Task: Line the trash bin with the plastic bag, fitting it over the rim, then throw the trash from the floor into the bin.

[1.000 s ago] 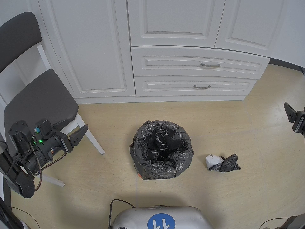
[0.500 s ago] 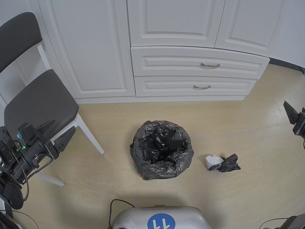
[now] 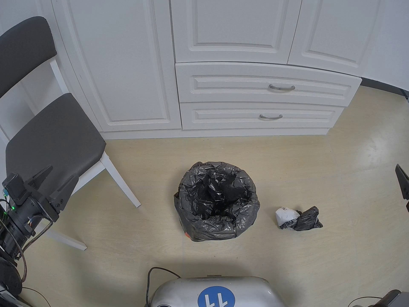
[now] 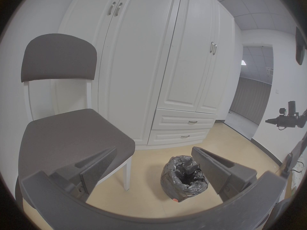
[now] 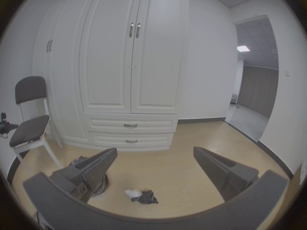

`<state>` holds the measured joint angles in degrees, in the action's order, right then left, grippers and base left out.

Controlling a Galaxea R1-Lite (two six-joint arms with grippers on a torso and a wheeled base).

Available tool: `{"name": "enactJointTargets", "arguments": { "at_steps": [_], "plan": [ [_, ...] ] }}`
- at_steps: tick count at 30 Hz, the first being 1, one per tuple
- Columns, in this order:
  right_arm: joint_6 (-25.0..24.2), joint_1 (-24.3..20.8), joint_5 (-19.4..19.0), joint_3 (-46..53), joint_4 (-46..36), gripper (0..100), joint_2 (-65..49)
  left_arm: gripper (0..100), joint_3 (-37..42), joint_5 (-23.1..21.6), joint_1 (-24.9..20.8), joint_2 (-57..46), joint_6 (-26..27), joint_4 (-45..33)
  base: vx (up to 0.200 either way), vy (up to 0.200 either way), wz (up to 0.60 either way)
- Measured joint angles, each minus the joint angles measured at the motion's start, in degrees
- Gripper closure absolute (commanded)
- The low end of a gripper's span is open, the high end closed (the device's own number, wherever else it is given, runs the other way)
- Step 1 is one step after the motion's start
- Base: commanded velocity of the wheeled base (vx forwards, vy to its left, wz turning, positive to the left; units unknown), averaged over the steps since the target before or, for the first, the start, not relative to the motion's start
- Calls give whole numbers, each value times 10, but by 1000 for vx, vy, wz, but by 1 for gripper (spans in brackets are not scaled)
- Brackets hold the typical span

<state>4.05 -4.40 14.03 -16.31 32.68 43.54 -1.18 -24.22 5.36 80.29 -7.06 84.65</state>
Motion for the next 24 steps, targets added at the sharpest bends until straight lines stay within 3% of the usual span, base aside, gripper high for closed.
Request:
{"name": "enactJointTargets", "arguments": {
  "at_steps": [5, 8, 13, 20, 24],
  "plan": [
    [5, 7, -40, -104, -186, 0, -31, 0, -12, -15, -9, -43, -4, -43, 0, 0, 0],
    [2, 6, -48, -148, -227, 0, -30, 0, -28, -18, -17, -52, -5, -75, 0, 0, 0],
    [-9, 5, -61, -239, -287, 0, 0, 0, -86, -19, -35, -72, -8, -253, 0, 0, 0],
    [-47, 8, -76, -260, -317, 0, 73, 0, -185, 18, -45, -92, -10, -514, 0, 0, 0],
    [-72, 9, -93, -262, -333, 0, 127, 0, -230, 55, -48, -105, -11, -591, 0, 0, 0]
  ]
}}
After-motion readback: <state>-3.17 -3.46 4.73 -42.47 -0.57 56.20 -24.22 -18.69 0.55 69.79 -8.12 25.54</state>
